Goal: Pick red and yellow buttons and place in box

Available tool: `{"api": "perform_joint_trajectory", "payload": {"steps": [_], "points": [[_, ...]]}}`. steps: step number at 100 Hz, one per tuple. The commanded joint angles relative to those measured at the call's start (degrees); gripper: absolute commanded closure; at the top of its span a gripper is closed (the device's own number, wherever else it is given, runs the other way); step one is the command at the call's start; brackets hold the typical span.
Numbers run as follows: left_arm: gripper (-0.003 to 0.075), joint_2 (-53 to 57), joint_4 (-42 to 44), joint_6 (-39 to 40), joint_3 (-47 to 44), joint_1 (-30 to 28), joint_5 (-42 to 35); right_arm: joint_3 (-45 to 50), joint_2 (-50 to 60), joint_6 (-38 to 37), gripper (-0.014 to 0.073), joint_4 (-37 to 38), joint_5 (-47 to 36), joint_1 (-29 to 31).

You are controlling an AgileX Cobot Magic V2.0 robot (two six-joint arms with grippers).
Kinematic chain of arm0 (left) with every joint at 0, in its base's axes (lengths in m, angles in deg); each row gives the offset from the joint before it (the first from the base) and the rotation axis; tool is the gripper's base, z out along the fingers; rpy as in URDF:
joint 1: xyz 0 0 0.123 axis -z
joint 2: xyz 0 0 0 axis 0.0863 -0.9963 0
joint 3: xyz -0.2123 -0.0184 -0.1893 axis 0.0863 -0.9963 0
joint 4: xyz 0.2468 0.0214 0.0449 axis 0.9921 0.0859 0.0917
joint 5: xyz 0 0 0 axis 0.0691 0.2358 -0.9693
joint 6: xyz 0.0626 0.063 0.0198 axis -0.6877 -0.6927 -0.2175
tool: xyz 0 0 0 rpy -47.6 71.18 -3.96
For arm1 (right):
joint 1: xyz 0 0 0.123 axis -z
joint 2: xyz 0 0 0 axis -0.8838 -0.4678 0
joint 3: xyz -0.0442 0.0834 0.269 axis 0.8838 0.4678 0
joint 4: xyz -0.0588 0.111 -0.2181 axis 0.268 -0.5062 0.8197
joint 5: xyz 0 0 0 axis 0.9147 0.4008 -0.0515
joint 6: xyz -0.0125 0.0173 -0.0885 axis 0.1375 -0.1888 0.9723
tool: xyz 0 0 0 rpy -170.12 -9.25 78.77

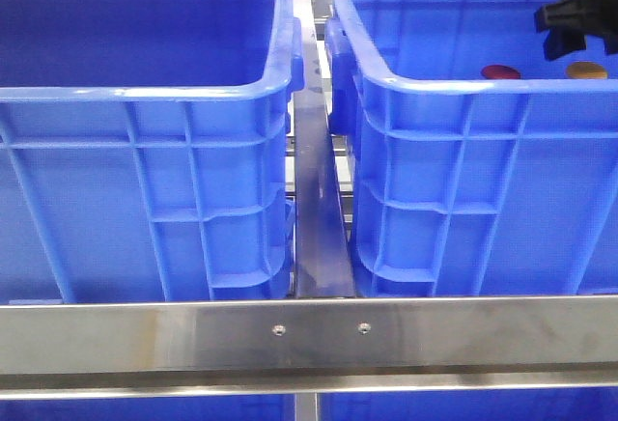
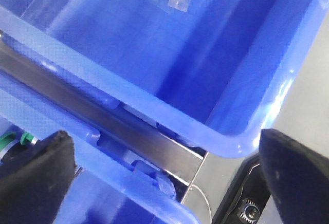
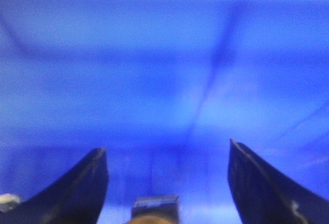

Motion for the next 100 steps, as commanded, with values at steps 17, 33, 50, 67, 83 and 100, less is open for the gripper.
{"api": "perform_joint_trajectory", "payload": {"steps": [17, 33, 50, 67, 83, 100], "points": [[0.0042, 2.9, -0.3, 0.1, 1.8, 0.6, -3.5, 2.1, 8.1, 0.4, 0.0067, -0.2, -1.0, 0.3], [0.0043, 2.9, -0.3, 0.1, 1.8, 0.6, -3.5, 7.9, 14.2, 0.4, 0.0074, -0.2, -1.6, 0.3], [0.0133, 2.9, -0.3, 0.7, 1.8, 0.6, -5.0, 16.0, 23.1, 0.4, 0.0296, -1.3, -0.7, 0.3], [0.0343, 2.9, -0.3, 0.9, 1.8, 0.6, -5.8, 26.0, 34.2, 0.4, 0.0586, -4.3, -1.0, 0.3], [0.0637, 2.9, -0.3, 0.9, 1.8, 0.6, -6.2, 34.9, 46.2, 0.4, 0.0662, -5.8, -1.1, 0.3], [0.0740, 3.1, -0.4, 0.9, 1.8, 0.6, -6.5, 42.2, 58.7, 0.4, 0.0663, -5.8, 0.9, 0.3]]}}
